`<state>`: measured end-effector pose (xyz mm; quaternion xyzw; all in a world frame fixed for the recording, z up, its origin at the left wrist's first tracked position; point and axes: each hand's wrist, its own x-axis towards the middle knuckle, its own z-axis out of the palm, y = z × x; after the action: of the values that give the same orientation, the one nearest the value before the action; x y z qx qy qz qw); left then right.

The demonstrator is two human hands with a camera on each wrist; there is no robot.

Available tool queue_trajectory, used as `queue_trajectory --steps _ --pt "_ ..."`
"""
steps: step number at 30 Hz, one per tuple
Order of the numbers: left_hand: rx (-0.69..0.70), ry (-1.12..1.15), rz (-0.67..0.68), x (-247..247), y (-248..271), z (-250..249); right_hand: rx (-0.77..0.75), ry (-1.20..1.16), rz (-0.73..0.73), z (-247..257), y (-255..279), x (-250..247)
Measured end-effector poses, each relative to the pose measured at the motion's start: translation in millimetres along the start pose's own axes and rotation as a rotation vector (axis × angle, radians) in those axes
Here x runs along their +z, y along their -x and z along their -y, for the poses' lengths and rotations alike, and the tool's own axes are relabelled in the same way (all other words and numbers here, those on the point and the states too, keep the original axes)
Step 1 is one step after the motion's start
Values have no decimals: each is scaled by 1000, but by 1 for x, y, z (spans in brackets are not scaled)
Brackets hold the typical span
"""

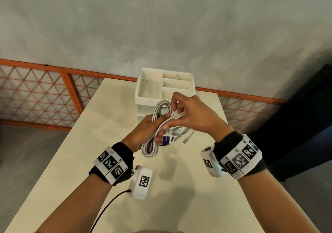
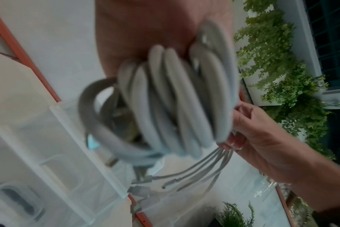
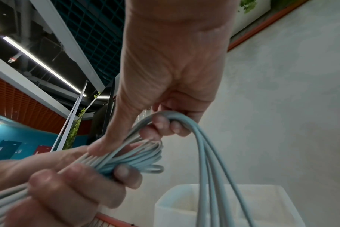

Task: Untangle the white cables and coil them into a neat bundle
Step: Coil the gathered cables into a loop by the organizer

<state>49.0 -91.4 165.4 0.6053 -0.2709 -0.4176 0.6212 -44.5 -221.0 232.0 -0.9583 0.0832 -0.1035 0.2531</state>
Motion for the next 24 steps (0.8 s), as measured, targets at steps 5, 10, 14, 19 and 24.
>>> queue_trajectory --steps 5,10,14,19,24 --pt "-43 -28 29 3 1 7 17 -107 107 0 3 -9" --pt "-34 -55 77 10 4 13 -14 -255 229 8 0 -19" --pt "-91 -35 106 16 3 15 18 -303 252 6 -6 -18" --pt "-127 -13 176 20 -1 21 79 -333 218 -2 -12 -9" --pt "-104 -37 251 21 5 16 188 -355 140 -18 -19 -2"
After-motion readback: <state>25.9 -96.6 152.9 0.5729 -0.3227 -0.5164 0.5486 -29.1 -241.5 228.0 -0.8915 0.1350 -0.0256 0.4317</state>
